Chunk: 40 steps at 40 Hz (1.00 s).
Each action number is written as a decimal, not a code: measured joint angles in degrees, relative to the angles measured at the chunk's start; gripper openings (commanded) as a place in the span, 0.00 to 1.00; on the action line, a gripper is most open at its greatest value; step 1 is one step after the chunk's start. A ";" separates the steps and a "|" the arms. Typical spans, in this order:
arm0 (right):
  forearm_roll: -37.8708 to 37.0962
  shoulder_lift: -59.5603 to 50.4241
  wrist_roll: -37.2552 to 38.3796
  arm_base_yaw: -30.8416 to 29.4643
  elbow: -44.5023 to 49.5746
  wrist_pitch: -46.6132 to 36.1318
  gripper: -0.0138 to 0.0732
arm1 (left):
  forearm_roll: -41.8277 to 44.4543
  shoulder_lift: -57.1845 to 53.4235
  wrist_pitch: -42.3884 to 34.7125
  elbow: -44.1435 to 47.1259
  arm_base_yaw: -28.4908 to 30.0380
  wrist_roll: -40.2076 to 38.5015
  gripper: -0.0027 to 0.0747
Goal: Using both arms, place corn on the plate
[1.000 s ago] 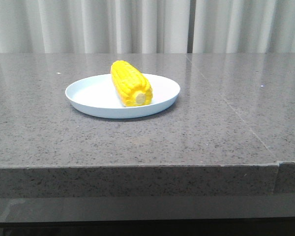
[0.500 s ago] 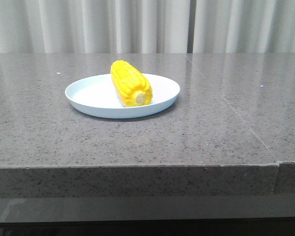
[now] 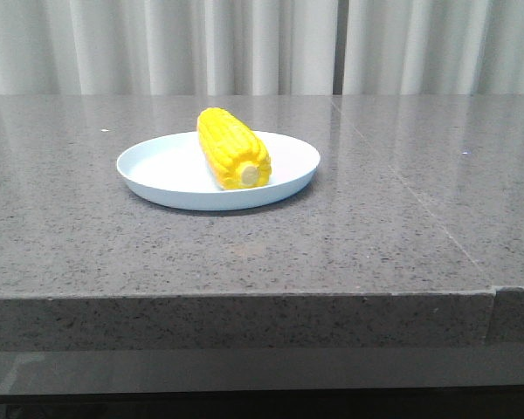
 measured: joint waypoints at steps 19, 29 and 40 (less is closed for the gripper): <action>0.00 0.00 0.00 0.00 0.00 -0.12 0.10 | -1.59 -2.05 -1.62 13.17 14.78 -0.15 0.01; 0.00 0.00 0.00 0.00 0.00 -0.12 0.10 | -1.59 -2.05 -1.05 13.83 15.15 -0.15 0.01; 0.00 0.00 0.00 0.00 0.00 -0.12 0.10 | -1.59 -2.05 -1.05 13.83 15.15 -0.15 0.01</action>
